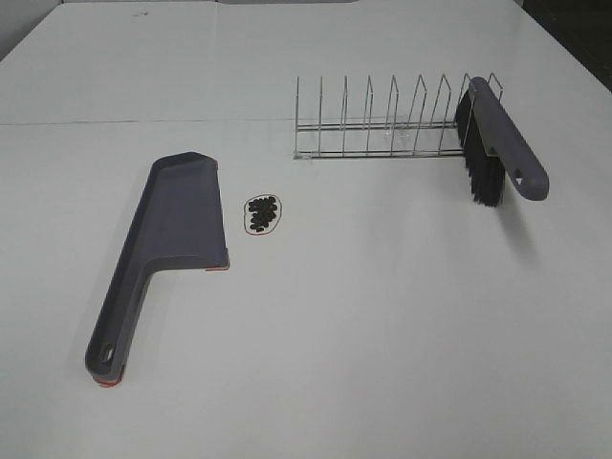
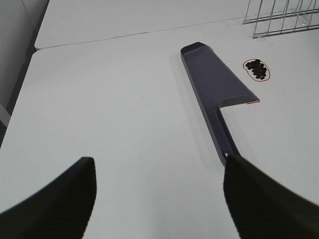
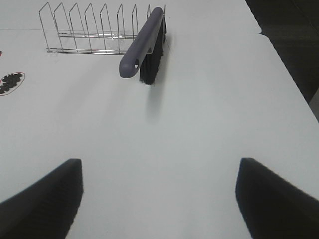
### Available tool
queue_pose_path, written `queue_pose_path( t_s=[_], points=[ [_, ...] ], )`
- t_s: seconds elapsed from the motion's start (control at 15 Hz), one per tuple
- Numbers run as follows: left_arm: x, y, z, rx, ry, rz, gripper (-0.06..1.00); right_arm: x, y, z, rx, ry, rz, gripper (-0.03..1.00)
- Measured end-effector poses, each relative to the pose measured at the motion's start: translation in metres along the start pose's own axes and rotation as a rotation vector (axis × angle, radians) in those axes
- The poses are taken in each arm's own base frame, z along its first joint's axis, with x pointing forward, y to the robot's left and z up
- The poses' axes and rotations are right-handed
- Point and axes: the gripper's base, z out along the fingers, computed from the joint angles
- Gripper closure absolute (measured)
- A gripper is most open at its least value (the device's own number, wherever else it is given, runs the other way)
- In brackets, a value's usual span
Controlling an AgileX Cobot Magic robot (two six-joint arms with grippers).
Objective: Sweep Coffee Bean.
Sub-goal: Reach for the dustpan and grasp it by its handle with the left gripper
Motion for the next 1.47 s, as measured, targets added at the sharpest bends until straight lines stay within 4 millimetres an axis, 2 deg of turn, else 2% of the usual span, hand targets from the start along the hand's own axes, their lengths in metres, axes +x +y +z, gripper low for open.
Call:
queue_pose_path(
  t_s=[1.47],
  points=[
    [0.0000, 0.0000, 0.0000, 0.000, 0.000, 0.000, 0.29, 0.0000, 0.0000, 0.0000, 0.000, 0.000, 0.000, 0.26]
  ],
)
